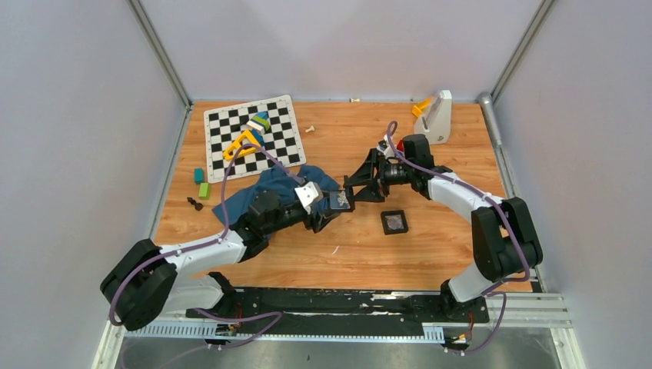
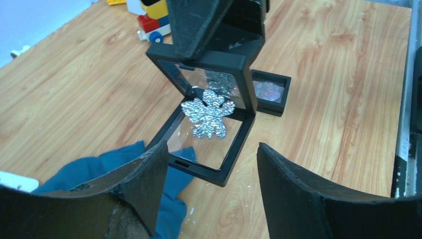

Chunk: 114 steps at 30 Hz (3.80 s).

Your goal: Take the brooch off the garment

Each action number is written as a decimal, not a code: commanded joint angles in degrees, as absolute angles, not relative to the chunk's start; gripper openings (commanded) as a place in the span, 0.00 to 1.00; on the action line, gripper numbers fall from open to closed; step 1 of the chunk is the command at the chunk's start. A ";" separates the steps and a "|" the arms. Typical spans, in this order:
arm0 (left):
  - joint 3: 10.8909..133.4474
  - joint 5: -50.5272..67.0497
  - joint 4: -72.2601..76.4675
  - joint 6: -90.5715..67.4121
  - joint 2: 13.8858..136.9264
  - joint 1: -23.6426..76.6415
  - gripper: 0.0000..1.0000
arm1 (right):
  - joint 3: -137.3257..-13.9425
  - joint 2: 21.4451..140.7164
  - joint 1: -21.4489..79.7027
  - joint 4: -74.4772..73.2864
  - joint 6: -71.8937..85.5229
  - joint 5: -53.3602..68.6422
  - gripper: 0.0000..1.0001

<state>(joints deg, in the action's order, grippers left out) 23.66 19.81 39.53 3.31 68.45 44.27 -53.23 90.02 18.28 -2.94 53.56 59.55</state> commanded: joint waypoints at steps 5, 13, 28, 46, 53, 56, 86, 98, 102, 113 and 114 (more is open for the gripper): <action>29.79 16.81 29.39 -0.87 64.88 44.30 0.99 | -55.53 89.05 17.96 -6.26 46.71 58.58 0.32; 28.68 28.99 34.51 2.52 67.06 43.95 1.00 | -53.75 86.04 17.97 -8.79 41.65 62.96 0.34; 23.24 28.59 50.35 6.54 70.71 44.03 0.99 | -50.25 81.99 18.69 -10.00 38.66 66.19 0.35; 23.09 29.86 53.38 5.02 72.67 44.06 0.98 | -53.66 82.58 18.44 -18.55 34.32 53.52 0.34; 22.94 25.52 50.77 3.95 70.71 43.99 1.00 | -58.02 88.01 18.10 -21.87 33.38 39.31 0.34; 22.94 23.56 49.05 3.79 69.45 43.95 1.00 | -59.57 92.10 18.03 -21.53 33.40 35.69 0.31; 26.61 13.36 36.42 1.92 66.76 43.95 1.00 | -67.26 100.17 26.54 -28.56 30.52 8.39 0.94; 30.94 2.38 22.85 -2.83 62.78 41.90 1.00 | -74.53 107.39 32.09 -38.99 33.35 -9.38 0.86; 30.58 1.68 22.69 -2.81 61.92 41.76 1.00 | -75.01 109.08 31.54 -40.20 32.98 -10.40 0.77; 31.01 0.21 21.71 -3.53 62.49 41.53 1.00 | -77.41 108.27 21.06 -41.03 30.00 -11.71 0.81; 31.13 0.19 21.62 -3.74 62.84 41.17 1.00 | -78.21 108.06 20.52 -40.92 29.52 -11.16 0.86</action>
